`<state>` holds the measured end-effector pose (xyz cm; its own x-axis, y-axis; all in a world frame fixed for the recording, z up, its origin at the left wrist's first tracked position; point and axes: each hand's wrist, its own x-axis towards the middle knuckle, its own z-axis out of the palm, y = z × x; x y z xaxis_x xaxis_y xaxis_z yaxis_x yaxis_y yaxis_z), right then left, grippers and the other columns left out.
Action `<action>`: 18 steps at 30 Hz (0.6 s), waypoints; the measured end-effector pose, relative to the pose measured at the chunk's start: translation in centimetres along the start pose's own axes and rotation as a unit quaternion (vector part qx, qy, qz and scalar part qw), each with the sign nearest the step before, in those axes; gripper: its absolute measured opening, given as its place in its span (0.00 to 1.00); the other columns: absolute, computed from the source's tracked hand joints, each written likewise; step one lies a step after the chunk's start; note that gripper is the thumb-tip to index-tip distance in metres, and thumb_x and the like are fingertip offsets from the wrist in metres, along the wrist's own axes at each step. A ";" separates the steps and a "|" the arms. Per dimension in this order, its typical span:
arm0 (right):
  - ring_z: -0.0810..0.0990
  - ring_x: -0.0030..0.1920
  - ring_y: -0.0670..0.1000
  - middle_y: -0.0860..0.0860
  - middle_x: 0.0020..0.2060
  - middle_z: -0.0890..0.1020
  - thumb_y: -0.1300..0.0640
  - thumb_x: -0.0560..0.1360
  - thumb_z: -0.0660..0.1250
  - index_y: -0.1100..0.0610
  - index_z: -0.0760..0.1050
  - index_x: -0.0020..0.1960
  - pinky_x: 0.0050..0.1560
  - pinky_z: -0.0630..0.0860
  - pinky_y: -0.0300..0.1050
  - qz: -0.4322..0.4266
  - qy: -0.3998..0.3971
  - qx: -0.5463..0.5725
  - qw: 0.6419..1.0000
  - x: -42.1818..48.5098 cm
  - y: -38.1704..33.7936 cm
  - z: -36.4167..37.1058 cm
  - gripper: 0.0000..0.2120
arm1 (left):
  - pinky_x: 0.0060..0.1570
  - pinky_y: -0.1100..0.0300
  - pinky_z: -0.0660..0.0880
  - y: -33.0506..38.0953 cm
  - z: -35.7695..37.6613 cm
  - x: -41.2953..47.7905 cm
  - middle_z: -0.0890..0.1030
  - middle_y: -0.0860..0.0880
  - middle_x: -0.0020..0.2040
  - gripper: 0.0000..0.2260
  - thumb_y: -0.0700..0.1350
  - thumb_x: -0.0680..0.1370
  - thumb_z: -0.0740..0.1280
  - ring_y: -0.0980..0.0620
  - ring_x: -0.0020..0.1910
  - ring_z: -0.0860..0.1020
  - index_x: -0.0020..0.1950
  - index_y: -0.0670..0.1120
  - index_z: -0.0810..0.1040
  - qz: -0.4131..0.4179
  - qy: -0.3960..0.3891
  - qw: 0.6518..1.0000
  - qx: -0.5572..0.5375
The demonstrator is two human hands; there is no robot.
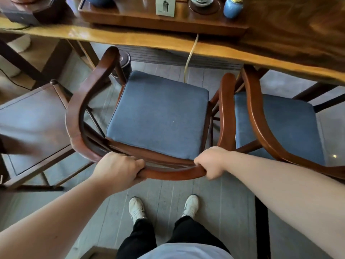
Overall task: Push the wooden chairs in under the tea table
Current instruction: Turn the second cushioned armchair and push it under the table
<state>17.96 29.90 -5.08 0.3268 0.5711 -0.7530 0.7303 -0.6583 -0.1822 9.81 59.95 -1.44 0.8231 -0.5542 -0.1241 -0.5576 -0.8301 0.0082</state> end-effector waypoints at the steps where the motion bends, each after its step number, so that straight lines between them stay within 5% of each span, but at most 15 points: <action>1: 0.79 0.46 0.56 0.48 0.40 0.78 0.54 0.65 0.68 0.50 0.69 0.43 0.44 0.74 0.46 0.005 0.001 -0.002 1.000 -0.4 1.2 0.0 0.10 | 0.22 0.62 0.65 0.7 -0.1 1.0 0.77 0.54 0.26 0.16 0.62 0.63 0.73 0.48 0.23 0.77 0.33 0.50 0.76 0.001 0.000 1.000 0.010; 6: 0.76 0.37 0.53 0.47 0.34 0.76 0.55 0.61 0.68 0.49 0.67 0.39 0.47 0.76 0.51 0.021 0.017 -0.012 1.000 -1.0 5.0 0.0 0.11 | 0.21 0.61 0.67 2.5 -0.2 4.2 0.75 0.53 0.24 0.20 0.60 0.57 0.79 0.47 0.22 0.76 0.32 0.48 0.75 0.009 0.002 1.000 0.003; 18: 0.76 0.35 0.53 0.47 0.33 0.77 0.52 0.63 0.68 0.49 0.67 0.36 0.45 0.76 0.51 0.025 0.075 -0.034 0.996 -1.2 6.6 1.9 0.10 | 0.21 0.63 0.62 3.5 0.0 5.4 0.73 0.53 0.23 0.21 0.60 0.59 0.78 0.48 0.20 0.74 0.32 0.49 0.71 0.000 -0.009 1.000 0.007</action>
<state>21.24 23.89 -6.56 0.4456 0.6085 -0.6567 0.7478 -0.6562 -0.1006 12.24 54.04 -2.08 0.8213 -0.5524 -0.1427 -0.5588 -0.8293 -0.0057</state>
